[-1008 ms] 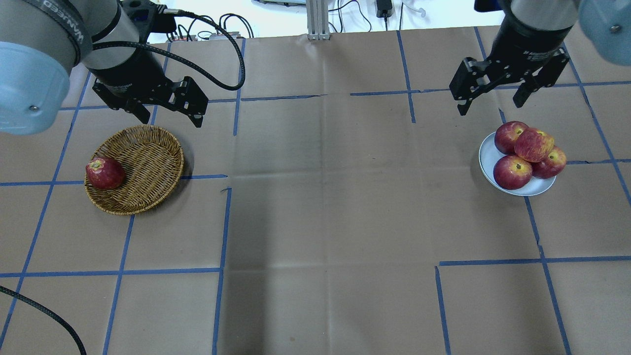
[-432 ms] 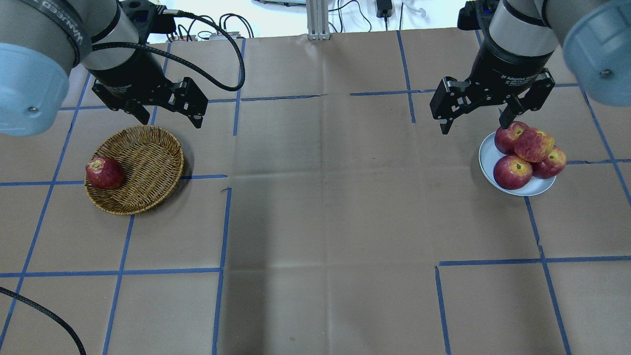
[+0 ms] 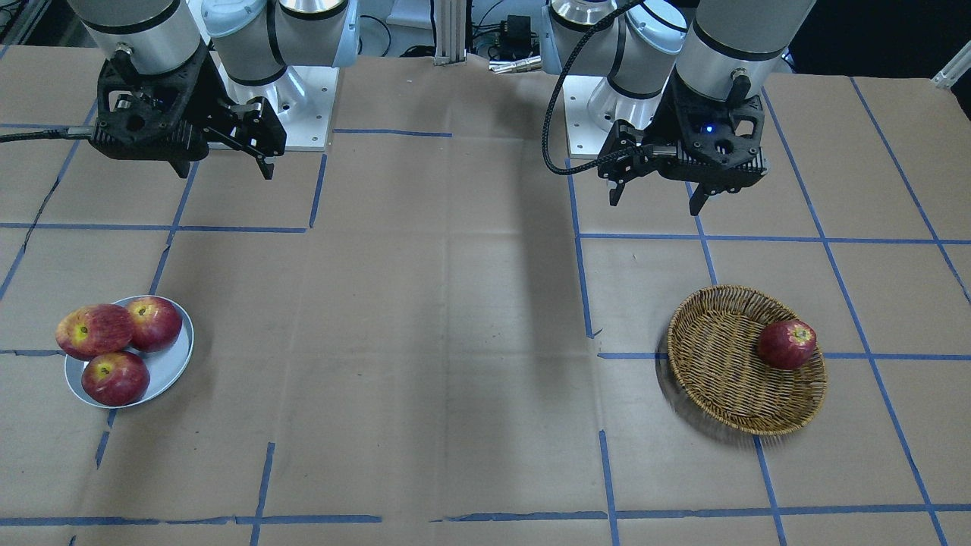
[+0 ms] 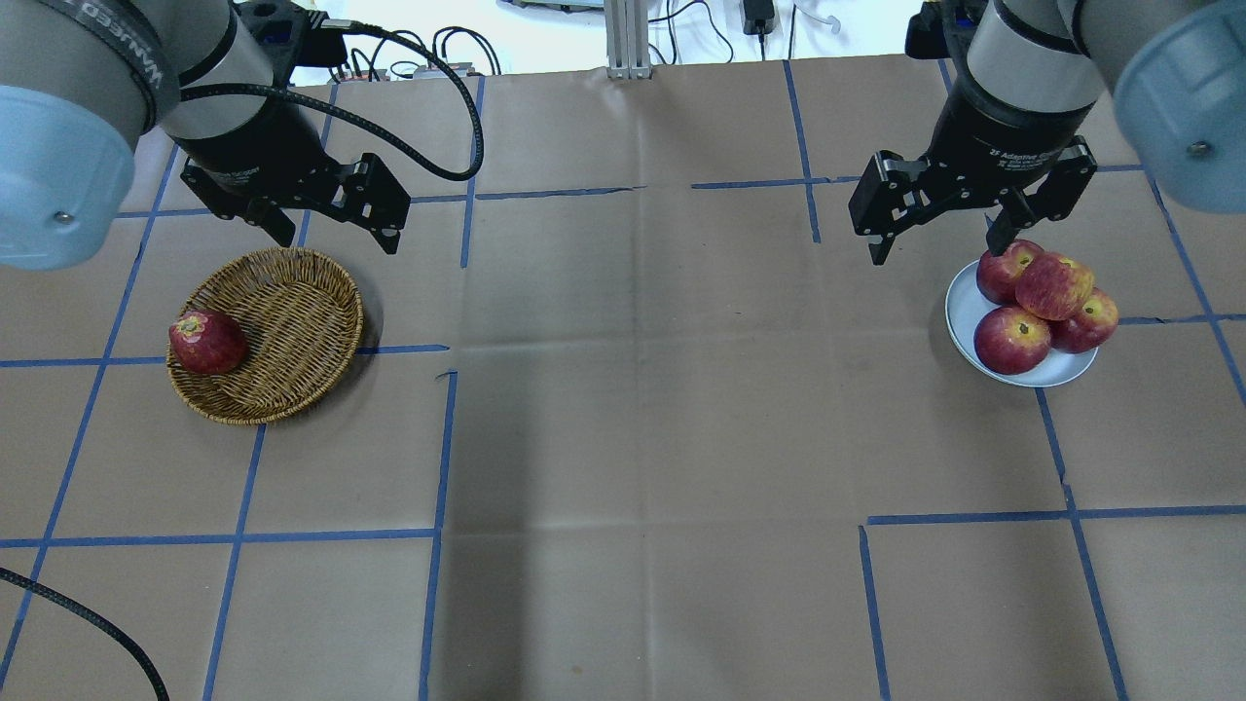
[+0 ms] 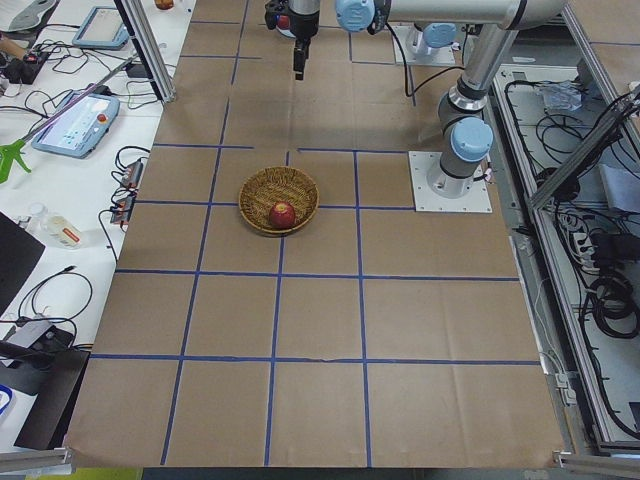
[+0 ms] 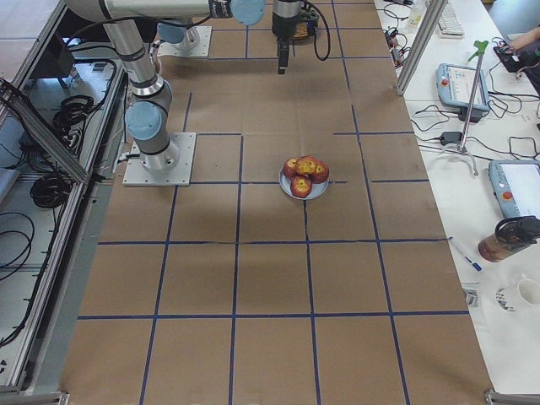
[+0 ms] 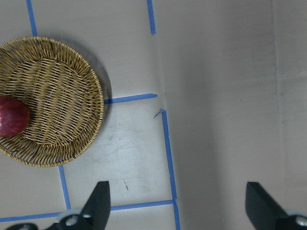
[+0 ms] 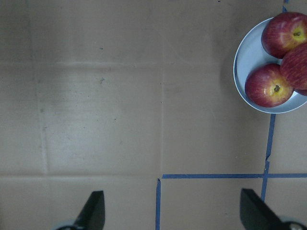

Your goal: Transfer apple from basket to plate

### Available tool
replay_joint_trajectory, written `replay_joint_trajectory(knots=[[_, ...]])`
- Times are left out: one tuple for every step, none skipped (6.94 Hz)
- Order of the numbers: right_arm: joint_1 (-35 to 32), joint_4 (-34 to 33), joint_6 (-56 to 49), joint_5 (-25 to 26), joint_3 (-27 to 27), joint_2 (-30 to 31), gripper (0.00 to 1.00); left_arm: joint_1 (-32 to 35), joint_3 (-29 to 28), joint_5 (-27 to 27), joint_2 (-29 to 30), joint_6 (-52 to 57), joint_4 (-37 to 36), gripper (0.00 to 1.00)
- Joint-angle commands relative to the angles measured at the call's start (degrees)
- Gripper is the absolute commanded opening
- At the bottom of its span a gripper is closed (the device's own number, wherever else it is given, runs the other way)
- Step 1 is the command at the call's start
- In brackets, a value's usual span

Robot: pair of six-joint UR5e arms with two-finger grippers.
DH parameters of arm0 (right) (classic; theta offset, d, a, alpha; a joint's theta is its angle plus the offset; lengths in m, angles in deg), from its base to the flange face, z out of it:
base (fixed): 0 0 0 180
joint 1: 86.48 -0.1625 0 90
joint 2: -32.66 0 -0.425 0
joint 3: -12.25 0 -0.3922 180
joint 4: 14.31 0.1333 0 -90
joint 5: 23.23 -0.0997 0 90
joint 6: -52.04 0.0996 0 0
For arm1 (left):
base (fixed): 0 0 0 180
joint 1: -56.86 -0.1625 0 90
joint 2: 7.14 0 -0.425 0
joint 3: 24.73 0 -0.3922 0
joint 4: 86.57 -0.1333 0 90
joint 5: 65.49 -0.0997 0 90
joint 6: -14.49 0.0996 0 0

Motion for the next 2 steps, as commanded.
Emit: replay_joint_trajectory(knots=[[0.0,0.0,0.4,0.1,0.0,0.0,1.00,0.0,0.0,-0.1,-0.1,0.1,0.0,1.00],[0.0,0.0,0.4,0.2,0.0,0.0,1.00,0.0,0.0,-0.1,-0.1,0.0,0.1,1.00]])
